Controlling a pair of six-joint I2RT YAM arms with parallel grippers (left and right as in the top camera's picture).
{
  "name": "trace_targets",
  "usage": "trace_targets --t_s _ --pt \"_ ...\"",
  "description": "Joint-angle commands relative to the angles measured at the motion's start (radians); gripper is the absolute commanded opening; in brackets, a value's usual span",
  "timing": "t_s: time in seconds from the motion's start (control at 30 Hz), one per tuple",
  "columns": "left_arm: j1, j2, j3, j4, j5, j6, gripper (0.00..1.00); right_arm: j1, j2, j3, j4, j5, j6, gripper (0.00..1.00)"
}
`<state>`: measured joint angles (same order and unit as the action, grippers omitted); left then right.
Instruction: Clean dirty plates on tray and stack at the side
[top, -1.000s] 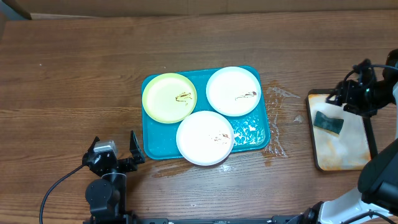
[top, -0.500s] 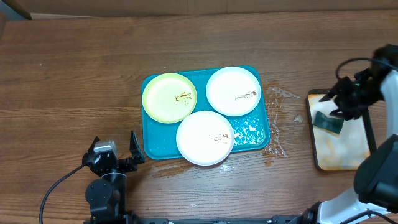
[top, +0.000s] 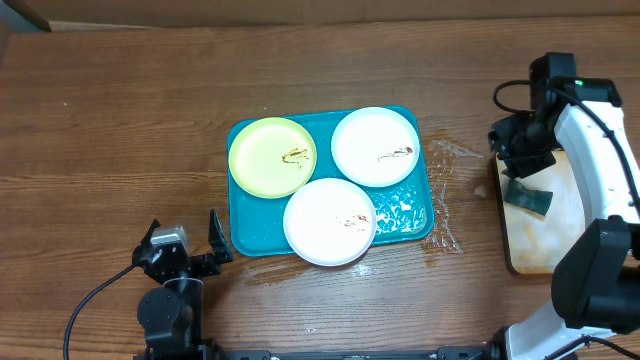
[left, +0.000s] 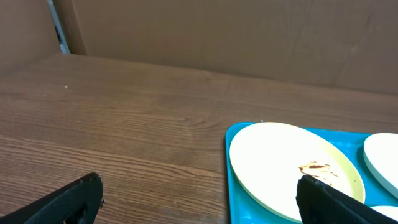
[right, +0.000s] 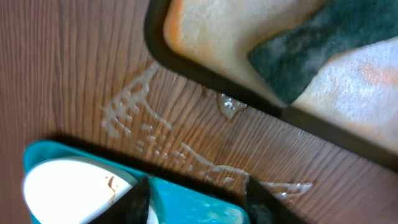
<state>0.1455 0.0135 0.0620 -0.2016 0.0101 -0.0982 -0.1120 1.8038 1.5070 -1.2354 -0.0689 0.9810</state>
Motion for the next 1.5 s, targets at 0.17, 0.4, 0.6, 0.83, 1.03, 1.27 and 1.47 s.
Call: trace_targets --t_s 0.17,0.4,0.6,0.83,1.03,1.27,1.47 --pt "0.0 -0.009 -0.003 -0.001 -0.01 0.013 1.0 -0.018 -0.017 0.013 0.09 -0.004 0.063 0.04" --pt "0.0 -0.009 -0.003 -0.001 -0.01 0.013 1.0 -0.022 -0.017 0.013 0.04 0.045 0.114 0.04" --pt "0.0 -0.009 -0.003 -0.001 -0.01 0.013 1.0 -0.022 -0.017 0.013 -0.181 0.146 0.629 0.04" --pt "0.0 -0.009 -0.003 -0.001 -0.01 0.013 1.0 -0.014 -0.017 0.013 -0.178 0.127 0.644 0.04" --pt "0.0 -0.009 -0.003 -0.001 -0.01 0.013 1.0 -0.014 -0.017 0.002 -0.193 0.138 0.649 0.42" --pt "0.0 -0.009 -0.003 -0.001 -0.01 0.013 1.0 -0.042 -0.017 -0.082 -0.167 0.105 0.804 0.15" --pt "0.0 -0.009 -0.003 -0.001 -0.01 0.013 1.0 -0.058 -0.017 -0.099 -0.167 0.153 0.797 0.59"
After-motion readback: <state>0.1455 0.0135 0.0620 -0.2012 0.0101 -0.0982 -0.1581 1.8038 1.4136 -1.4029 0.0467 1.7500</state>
